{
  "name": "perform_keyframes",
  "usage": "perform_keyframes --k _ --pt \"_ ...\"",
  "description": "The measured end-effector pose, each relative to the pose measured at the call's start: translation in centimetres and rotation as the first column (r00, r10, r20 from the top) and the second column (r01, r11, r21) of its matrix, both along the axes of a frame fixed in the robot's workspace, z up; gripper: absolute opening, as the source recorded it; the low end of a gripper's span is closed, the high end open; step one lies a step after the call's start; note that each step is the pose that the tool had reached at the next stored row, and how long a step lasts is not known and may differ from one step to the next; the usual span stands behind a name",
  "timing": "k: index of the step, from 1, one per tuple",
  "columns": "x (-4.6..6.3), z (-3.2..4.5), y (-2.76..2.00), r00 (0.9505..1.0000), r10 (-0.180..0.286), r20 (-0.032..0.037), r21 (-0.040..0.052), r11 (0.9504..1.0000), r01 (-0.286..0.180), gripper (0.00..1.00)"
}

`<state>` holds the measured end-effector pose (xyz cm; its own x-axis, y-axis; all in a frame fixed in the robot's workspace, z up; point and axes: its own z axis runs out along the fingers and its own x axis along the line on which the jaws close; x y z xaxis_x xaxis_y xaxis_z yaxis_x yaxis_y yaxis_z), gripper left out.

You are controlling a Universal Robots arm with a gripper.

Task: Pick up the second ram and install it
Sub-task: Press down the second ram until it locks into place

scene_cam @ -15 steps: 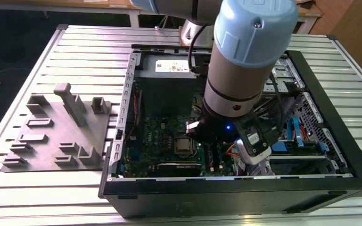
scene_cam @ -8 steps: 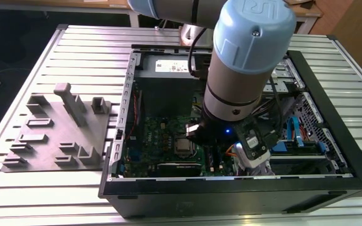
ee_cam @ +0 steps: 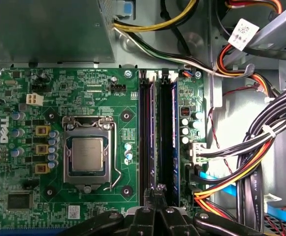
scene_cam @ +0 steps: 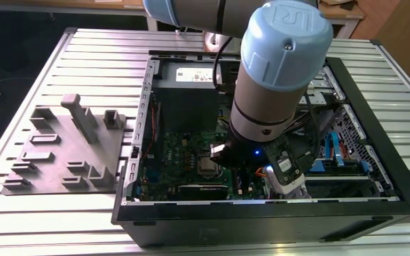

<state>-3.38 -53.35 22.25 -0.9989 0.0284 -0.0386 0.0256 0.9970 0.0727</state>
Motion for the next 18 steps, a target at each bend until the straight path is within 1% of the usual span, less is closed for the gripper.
perform_keyframes --k 4,8,13,18 --pt "0.00 -0.02 0.00 1.0000 0.000 0.0000 0.0005 1.0000 0.000 0.07" --pt "0.00 -0.23 -0.02 1.0000 0.000 -0.0001 0.0001 1.0000 0.000 0.07" --pt "0.00 -0.37 -0.01 1.0000 0.000 0.0002 0.0028 1.0000 0.000 0.07" --pt "0.00 -0.50 -0.02 1.0000 0.000 0.0000 0.0024 1.0000 0.000 0.07"
